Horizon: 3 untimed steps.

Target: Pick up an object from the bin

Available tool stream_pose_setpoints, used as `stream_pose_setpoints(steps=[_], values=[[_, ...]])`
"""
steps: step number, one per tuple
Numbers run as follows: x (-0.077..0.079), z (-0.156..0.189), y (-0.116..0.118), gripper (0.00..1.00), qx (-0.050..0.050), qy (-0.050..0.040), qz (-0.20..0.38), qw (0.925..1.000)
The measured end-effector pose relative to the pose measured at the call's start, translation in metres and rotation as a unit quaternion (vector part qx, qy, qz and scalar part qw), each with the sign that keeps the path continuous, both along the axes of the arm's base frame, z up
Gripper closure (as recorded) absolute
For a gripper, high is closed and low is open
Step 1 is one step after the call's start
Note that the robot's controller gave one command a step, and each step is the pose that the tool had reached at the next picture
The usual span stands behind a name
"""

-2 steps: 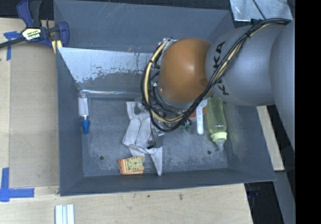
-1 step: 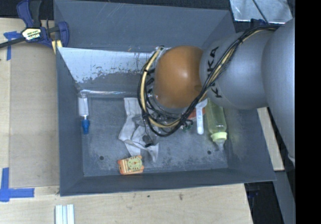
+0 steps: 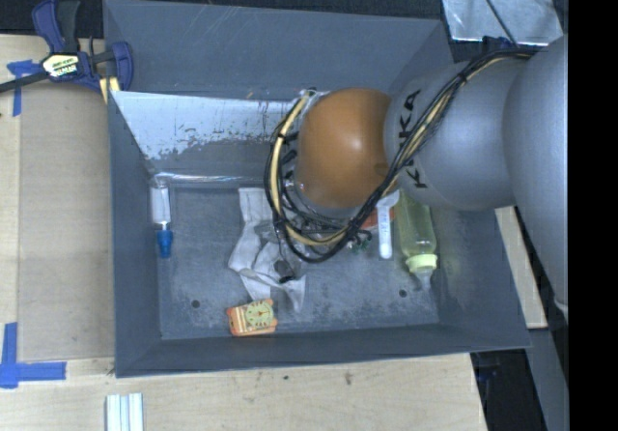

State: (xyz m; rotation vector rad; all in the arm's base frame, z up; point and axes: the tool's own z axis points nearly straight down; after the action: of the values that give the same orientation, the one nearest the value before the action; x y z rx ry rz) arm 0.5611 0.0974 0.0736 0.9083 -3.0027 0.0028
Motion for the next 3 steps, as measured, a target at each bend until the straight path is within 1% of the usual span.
stream_pose_setpoints(steps=[1,3], values=[[0.0084,0.1096,-0.018,1.0,0.002,-0.003,0.007,1.0],[0.0085,0.1113,-0.0183,1.0,0.002,-0.0022,0.007,1.0]])
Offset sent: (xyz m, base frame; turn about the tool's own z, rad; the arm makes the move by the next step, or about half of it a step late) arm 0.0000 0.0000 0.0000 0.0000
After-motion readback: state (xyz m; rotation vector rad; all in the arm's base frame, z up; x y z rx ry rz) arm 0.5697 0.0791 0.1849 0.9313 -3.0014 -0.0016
